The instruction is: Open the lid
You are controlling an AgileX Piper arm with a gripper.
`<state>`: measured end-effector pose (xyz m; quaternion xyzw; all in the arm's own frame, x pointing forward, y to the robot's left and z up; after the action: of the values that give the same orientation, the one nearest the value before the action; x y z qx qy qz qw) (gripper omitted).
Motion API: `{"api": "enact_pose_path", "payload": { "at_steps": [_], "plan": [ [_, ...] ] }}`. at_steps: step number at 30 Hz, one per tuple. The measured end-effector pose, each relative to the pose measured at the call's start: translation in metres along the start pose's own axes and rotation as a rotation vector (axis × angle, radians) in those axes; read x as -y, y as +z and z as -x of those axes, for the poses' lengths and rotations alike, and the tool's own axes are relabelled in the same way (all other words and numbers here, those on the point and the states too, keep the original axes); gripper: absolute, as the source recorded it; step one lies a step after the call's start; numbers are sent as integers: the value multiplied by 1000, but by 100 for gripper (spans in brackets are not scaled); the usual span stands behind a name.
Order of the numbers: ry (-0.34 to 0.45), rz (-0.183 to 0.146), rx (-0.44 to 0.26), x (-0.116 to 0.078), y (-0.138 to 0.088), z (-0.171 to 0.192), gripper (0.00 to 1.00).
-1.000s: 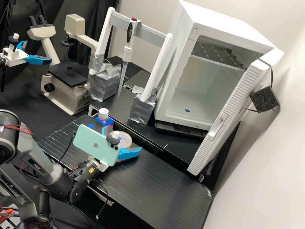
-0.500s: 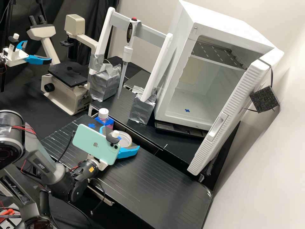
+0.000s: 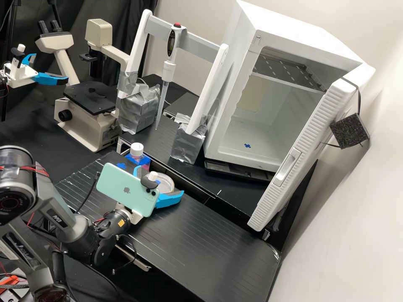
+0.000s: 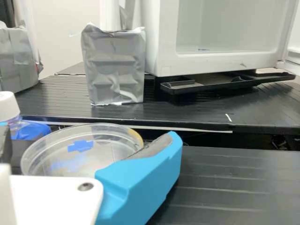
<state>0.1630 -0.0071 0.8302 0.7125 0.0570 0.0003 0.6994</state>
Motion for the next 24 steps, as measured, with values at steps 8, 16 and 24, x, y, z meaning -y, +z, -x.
{"api": "enact_pose_path", "payload": {
  "at_steps": [8, 16, 24],
  "plan": [
    [5, 5, 8, 1, 1, -1, 0],
    [4, 3, 8, 1, 1, -2, 0],
    [6, 3, 9, 1, 1, -2, 0]
  ]
}}
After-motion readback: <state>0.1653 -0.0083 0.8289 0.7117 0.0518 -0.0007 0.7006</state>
